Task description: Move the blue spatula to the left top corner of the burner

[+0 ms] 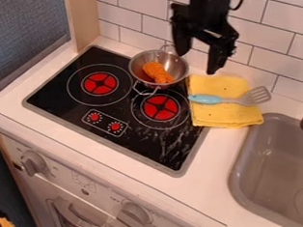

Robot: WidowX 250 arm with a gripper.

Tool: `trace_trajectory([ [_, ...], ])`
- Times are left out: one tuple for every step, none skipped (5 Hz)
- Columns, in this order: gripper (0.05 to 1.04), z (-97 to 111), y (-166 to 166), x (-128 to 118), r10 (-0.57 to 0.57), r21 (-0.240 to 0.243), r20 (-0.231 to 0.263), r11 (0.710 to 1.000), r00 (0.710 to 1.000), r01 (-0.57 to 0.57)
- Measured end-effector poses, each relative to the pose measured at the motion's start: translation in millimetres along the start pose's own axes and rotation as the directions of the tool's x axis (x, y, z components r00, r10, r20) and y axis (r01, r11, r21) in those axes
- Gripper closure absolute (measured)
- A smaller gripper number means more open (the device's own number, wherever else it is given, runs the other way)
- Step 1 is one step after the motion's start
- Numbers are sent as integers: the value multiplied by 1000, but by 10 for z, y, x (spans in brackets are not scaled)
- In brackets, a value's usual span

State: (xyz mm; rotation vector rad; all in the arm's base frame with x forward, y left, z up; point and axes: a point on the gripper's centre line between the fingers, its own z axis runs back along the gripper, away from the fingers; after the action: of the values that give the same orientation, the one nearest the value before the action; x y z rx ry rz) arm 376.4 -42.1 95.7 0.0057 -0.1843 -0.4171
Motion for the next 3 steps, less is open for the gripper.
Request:
trace_trajectory([
  [84,-152,-36,23,-180,-25,-32,984,983,179],
  [84,-270,-51,82,-291,-67,-56,955,955,287],
  [84,-339,-78,112,-390,-102,-72,918,918,382],
])
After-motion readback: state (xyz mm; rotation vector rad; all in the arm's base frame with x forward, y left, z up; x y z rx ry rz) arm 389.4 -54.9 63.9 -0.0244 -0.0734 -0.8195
